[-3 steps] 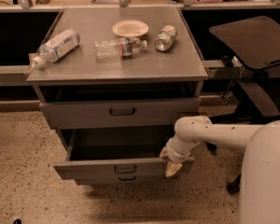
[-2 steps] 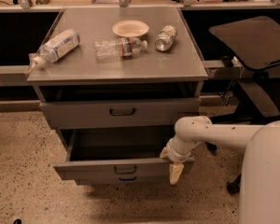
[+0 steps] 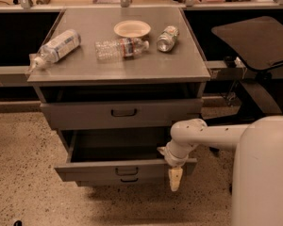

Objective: Open middle drawer

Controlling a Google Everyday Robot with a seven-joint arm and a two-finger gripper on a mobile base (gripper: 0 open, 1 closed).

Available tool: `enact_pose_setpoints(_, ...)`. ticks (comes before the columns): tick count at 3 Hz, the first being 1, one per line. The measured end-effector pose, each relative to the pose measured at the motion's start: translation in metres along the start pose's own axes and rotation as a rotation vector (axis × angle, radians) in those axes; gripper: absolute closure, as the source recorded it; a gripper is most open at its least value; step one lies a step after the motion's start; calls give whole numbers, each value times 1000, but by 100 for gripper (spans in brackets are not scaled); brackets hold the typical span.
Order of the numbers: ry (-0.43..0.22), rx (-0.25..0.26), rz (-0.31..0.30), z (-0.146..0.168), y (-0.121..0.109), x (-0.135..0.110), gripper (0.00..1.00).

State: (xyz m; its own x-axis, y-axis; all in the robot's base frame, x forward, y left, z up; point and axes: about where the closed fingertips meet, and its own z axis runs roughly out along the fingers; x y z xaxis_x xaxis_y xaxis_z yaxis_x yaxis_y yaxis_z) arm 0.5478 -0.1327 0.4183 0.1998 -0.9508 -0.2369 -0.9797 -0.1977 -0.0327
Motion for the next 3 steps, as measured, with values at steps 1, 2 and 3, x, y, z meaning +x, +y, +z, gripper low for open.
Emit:
enact_pose_setpoints(1,33,-34,-2,15,31,-31,18)
enact_pose_setpoints(2,33,-44,-9,18,54,-48,18)
enact_pose_setpoints(3,13,-28,2,11,57,-55,22)
